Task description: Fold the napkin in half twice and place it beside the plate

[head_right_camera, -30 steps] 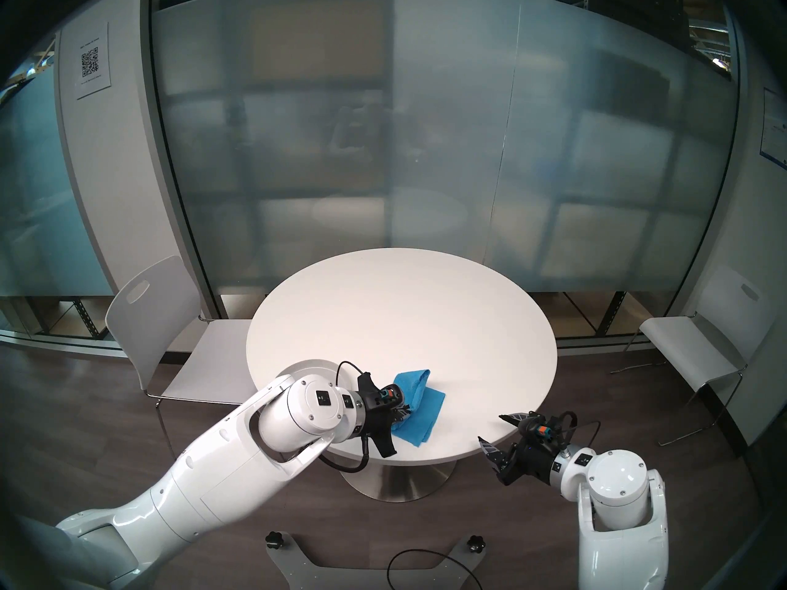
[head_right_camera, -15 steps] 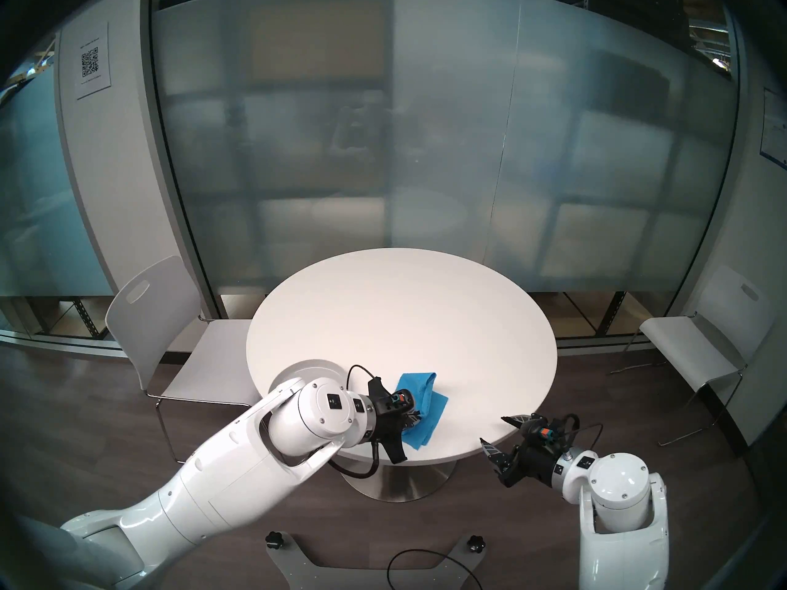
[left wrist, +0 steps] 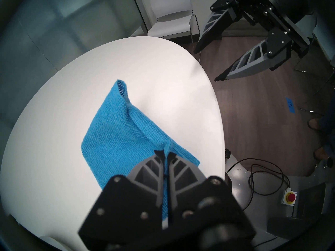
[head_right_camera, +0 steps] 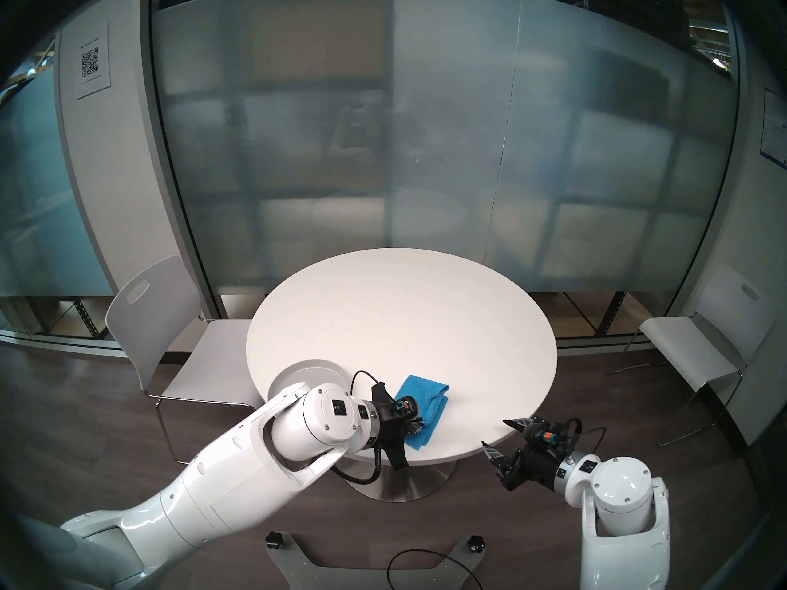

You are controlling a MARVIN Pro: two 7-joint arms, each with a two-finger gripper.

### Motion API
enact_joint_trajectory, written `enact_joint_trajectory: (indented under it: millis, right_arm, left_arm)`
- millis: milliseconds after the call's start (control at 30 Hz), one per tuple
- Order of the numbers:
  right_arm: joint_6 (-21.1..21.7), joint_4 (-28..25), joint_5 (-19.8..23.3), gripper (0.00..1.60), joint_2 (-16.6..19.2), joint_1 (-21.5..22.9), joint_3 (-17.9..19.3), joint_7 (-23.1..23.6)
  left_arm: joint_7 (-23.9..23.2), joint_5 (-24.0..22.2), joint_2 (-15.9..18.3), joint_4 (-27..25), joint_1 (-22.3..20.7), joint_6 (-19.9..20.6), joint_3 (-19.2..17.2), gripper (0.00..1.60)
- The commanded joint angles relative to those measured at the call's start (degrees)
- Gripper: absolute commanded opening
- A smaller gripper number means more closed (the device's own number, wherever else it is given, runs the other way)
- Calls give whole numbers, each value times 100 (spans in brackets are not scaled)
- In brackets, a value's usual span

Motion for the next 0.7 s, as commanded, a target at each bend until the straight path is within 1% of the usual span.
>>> enact_joint_trajectory:
  millis: [0, 33, 400, 500, 567, 633, 667]
  right_arm:
    - [-32, -114, 37, 141, -9, 18, -20, 28]
    - [-35, -113, 33, 141, -13, 18, -18, 32]
    - [-36, -132, 1, 141, -59, 12, -12, 44]
    - [-40, -126, -8, 141, -72, 18, -15, 42]
    - [-31, -133, -18, 142, -82, 22, -26, 44]
    - [-28, -136, -25, 142, -90, 27, -30, 43]
    - [-27, -136, -29, 141, -93, 29, -32, 41]
  left_arm:
    - [9, -11, -38, 2, -128, -50, -91, 27]
    - [13, -8, -43, 2, -133, -48, -102, 23]
    - [-37, 13, -14, 9, -178, -49, -105, 27]
    - [-50, 8, 13, 25, -155, -25, -116, 36]
    - [-86, 5, 35, 28, -149, -40, -115, 53]
    - [-109, 7, 49, 23, -139, -41, -117, 54]
    - [-113, 7, 55, 19, -130, -43, -121, 60]
